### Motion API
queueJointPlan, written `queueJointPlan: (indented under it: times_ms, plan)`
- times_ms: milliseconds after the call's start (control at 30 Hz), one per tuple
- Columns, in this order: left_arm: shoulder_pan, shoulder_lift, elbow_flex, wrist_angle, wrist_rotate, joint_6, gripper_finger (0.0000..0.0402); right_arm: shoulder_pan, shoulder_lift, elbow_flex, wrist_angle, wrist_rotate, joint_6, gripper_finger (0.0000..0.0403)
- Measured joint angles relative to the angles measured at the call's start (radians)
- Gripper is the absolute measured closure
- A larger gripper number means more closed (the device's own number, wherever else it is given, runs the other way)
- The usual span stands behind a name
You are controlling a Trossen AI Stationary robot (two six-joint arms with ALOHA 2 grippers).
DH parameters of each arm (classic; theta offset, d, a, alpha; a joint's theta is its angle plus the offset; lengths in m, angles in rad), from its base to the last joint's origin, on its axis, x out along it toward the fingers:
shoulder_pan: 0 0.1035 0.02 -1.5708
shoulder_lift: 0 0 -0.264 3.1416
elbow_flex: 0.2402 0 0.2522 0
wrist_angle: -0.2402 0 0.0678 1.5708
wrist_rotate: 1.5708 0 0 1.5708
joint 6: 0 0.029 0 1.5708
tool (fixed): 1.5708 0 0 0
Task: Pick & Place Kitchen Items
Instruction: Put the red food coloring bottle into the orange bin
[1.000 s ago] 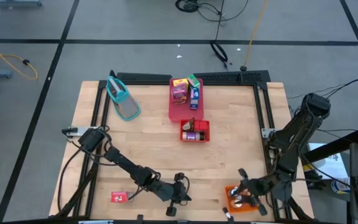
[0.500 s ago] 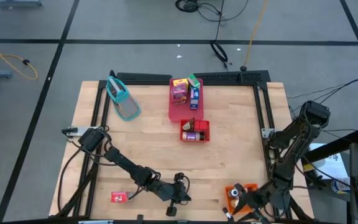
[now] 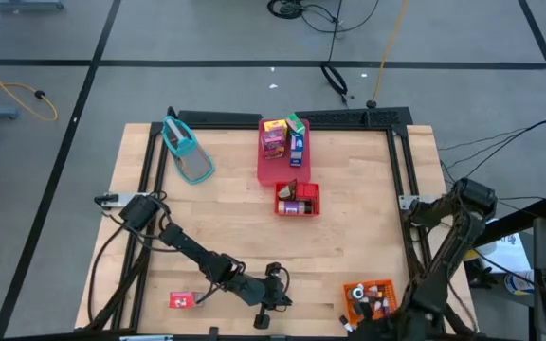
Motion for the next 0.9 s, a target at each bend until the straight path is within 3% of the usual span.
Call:
queueJointPlan:
  times_ms: [133,267,467,667,900]
  plan:
    - [0.000,0.000,0.000,0.000,0.000,0.001,0.0377,-0.027,0.087,0.132,-0.174,-0.080,0.083,0.0285]
    - [0.000,0.000,0.000,-0.001,0.000,0.002,0.0389,-0.052,0.138,0.205,-0.206,-0.156,0.098,0.0302]
    - [0.000,0.000,0.000,-0.002,0.000,0.002,0.0399,-0.082,0.149,0.212,-0.279,-0.206,0.215,0.0321]
    - [0.000,0.000,0.000,-0.004,0.000,0.001,0.0380,-0.090,0.149,0.212,-0.330,-0.233,0.328,0.0323]
    - [0.000,0.000,0.000,-0.006,0.000,-0.002,0.0378,-0.100,0.161,0.211,-0.262,-0.257,0.297,0.0323]
